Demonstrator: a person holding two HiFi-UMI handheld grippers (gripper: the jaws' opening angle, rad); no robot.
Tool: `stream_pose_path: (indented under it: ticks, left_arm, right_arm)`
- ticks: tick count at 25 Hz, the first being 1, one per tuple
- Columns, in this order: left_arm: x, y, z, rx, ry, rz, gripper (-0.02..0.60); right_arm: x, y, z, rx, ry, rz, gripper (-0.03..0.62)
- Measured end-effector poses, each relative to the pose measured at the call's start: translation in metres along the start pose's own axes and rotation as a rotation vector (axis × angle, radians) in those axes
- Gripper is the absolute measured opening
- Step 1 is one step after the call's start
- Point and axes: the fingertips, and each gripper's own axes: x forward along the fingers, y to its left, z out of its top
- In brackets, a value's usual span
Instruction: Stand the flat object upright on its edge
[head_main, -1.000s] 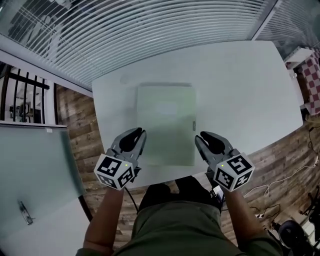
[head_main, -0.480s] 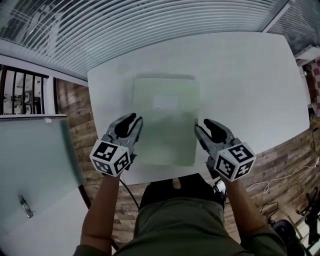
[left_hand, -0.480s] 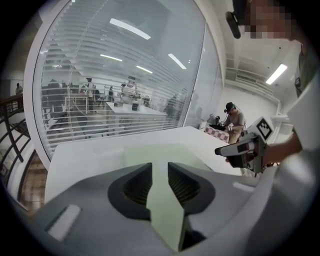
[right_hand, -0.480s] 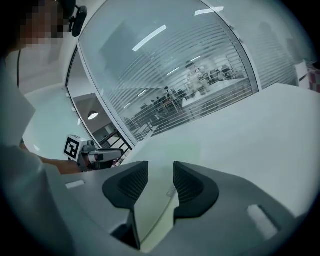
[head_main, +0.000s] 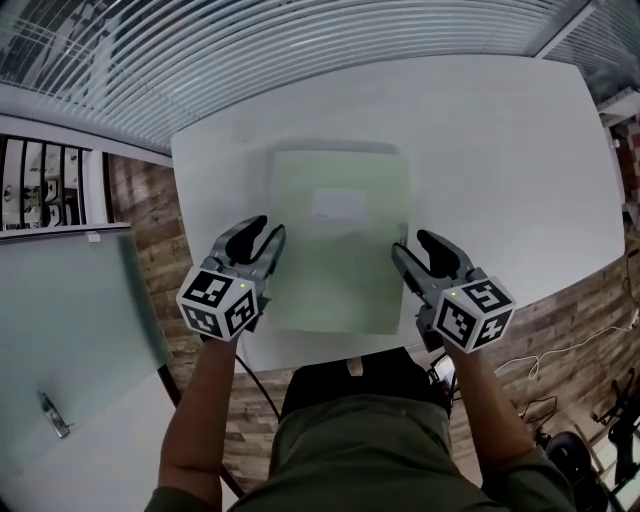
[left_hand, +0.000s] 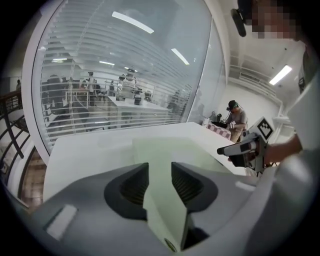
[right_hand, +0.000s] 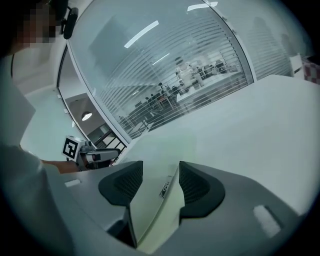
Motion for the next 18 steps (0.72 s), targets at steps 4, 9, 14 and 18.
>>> stream_pose_path:
  ticks: [4,9,14,18]
  left_arm:
    - [0.0,0.006,-0.005,-0.027,0.013,-0.004,0.124]
    - [0.007,0.007,-0.014,-0.077,0.036,-0.033,0.18]
    - [0.013,0.007,-0.023,-0.125,0.057,-0.061,0.229]
    - [0.015,0.007,-0.027,-0.211,0.061,-0.108,0.238]
  right_arm:
    - [0.001,-0.004,-0.002,0.007,0.003,-0.02,0.221]
    - [0.003,-0.011,-0.008,0.02,0.018,-0.032,0.233]
    - [0.007,-0.012,-0.016,0.038,0.038,-0.03,0.265]
    - [0.011,-0.011,-0.021,0.047,0.052,-0.024,0.275]
